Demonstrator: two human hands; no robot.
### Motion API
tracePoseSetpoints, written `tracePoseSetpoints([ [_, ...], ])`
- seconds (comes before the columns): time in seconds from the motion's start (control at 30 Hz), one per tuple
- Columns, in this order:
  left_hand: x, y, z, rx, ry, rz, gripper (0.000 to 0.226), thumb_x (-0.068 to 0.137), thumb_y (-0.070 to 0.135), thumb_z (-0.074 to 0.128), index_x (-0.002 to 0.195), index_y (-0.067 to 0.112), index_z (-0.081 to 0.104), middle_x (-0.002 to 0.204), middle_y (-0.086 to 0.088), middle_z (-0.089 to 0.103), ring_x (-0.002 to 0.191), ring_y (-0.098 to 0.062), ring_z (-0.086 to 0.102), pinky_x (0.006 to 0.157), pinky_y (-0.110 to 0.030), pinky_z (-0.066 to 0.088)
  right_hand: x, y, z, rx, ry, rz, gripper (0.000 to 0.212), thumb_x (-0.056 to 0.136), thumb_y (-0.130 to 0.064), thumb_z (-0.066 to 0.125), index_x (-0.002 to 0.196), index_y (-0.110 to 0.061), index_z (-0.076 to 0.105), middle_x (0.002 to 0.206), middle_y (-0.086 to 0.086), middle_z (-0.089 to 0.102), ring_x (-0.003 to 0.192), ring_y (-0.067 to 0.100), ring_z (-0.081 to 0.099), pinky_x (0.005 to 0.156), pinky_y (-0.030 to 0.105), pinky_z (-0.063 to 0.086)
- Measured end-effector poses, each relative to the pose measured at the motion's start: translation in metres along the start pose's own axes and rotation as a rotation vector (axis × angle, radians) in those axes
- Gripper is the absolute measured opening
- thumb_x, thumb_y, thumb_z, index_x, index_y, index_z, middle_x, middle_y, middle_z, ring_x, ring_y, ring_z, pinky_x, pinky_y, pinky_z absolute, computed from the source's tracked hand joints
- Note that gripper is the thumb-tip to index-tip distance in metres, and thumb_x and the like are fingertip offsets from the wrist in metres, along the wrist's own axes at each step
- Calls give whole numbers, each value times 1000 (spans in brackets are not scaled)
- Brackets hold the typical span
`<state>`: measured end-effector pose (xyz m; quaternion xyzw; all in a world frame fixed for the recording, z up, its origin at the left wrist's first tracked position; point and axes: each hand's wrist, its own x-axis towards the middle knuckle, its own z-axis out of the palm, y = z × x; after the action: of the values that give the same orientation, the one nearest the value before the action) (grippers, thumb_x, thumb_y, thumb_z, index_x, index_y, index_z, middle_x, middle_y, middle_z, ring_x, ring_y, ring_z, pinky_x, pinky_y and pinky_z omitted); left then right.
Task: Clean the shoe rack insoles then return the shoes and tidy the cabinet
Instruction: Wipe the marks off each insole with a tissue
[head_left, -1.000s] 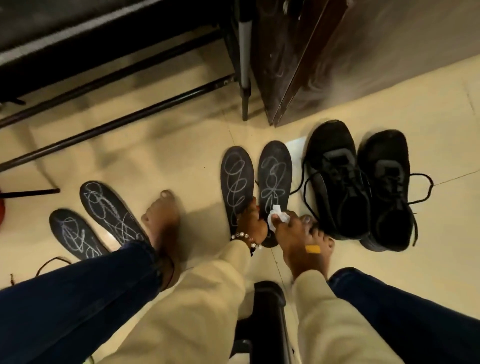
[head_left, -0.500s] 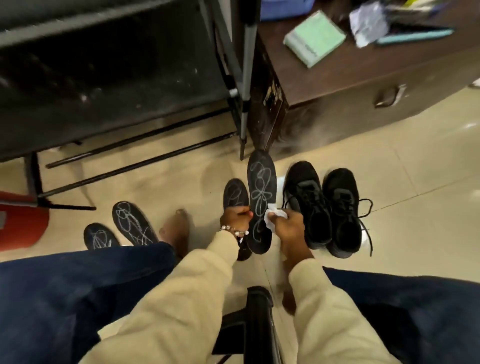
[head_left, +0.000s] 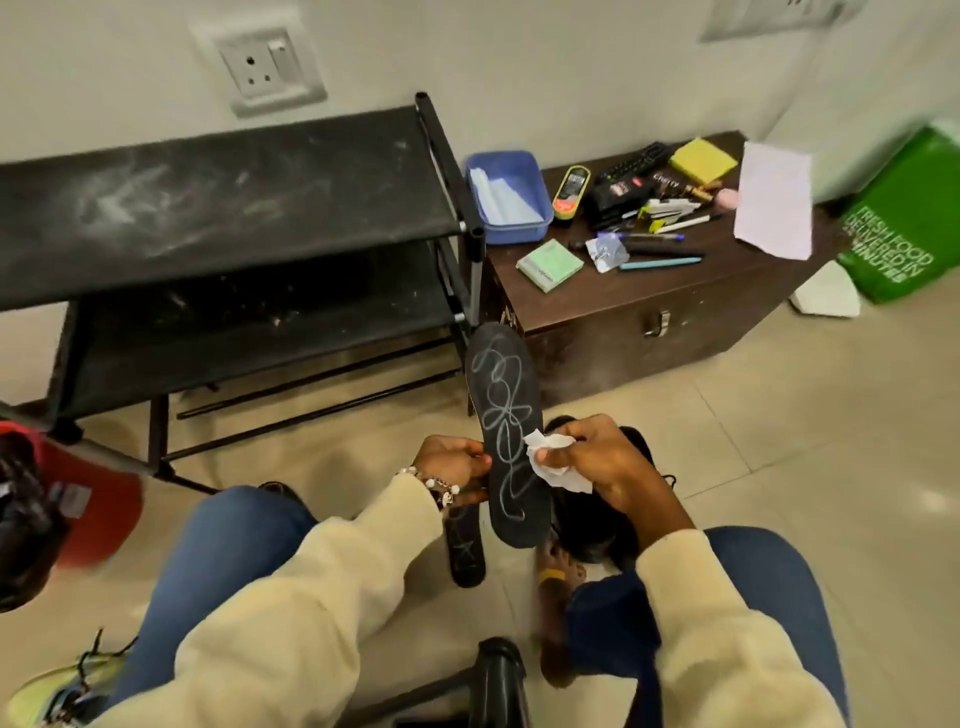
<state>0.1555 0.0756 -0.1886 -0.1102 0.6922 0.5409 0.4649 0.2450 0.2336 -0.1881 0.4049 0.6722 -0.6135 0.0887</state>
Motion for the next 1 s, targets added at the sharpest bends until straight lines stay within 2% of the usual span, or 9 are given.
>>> tracePoseSetpoints([
  [0.13,-7,26,14,-61,-72,79,18,93,-5,54,103,5,65,83,-7,72,72,-20,70,61,-31,57,-18,-31,-24,189,22,-45,12,75,5,72,86,2,70,83,22,67,70,27,66,71,40,56],
  [0.23,1,47,27,-60,-107,161,25,97,-1,48,116,7,63,100,-12,69,84,-24,66,68,-34,55,-11,-50,-35,310,72,-81,13,76,12,69,87,7,67,71,13,66,54,15,66,50,24,55],
  [0.33,19,65,37,-41,-140,234,32,100,0,41,122,10,62,103,-12,68,84,-23,66,69,-33,54,11,-63,-39,352,116,-98,16,78,13,66,93,9,65,64,8,66,47,9,64,45,18,51],
  [0.5,59,78,39,-55,-134,228,37,101,3,37,129,17,56,108,-10,68,93,-25,65,74,-37,55,56,-71,-38,354,138,-97,20,80,13,64,99,13,61,77,13,62,47,7,64,43,16,49],
  [0.63,89,87,46,-130,-91,162,37,101,3,35,129,18,55,110,-8,67,90,-23,66,68,-39,55,89,-75,-39,179,174,-116,14,79,-1,71,92,0,67,85,12,64,66,15,60,56,24,52],
  [0.73,104,91,52,-126,-33,114,39,100,0,35,129,16,55,104,-11,66,81,-20,65,64,-39,55,100,-80,-42,123,195,-142,9,80,-6,72,85,-10,66,86,7,65,69,13,60,53,21,48],
  [0.87,118,86,55,-128,-4,38,39,98,-2,36,128,14,56,113,-18,63,99,-27,65,61,-41,56,102,-76,-49,-125,326,-259,8,82,-17,73,85,-18,65,77,-6,62,70,8,57,54,18,46],
  [0.97,120,83,55,-102,-12,20,37,97,0,37,125,13,58,92,-12,65,62,-18,64,71,-50,57,94,-69,-52,-436,347,-375,20,81,-22,73,99,-16,69,89,-2,63,80,14,57,66,23,45],
  [1.0,120,83,55,-98,-20,22,36,98,1,37,124,13,58,95,-11,65,61,-19,61,76,-53,56,90,-66,-51,-515,329,-429,24,81,-21,73,104,-16,69,95,1,65,84,16,58,70,24,45],
])
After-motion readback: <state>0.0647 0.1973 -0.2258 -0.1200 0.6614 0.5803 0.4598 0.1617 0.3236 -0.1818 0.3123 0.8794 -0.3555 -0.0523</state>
